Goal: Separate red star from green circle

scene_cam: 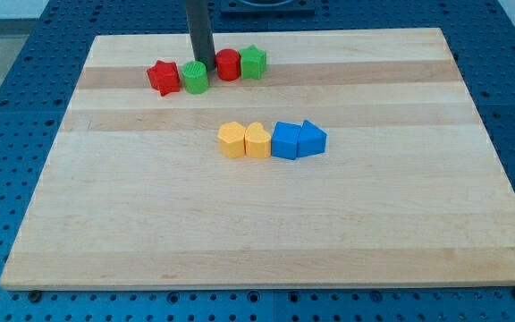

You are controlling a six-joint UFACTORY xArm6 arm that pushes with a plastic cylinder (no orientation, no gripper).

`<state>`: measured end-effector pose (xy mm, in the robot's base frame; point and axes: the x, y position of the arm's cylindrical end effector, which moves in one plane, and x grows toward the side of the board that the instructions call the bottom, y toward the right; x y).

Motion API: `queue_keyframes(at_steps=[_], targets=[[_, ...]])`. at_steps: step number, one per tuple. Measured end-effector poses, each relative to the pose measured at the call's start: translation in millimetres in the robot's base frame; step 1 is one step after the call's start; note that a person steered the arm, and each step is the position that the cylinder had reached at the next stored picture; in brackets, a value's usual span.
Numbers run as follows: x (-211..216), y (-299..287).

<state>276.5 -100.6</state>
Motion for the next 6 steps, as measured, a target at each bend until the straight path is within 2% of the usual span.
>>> queue_keyframes(at_steps=[1,3,5,6], targets=[[1.1,0.0],[-27.8,-19.5],[-14.1,-53.7],[6.0,-67.9]])
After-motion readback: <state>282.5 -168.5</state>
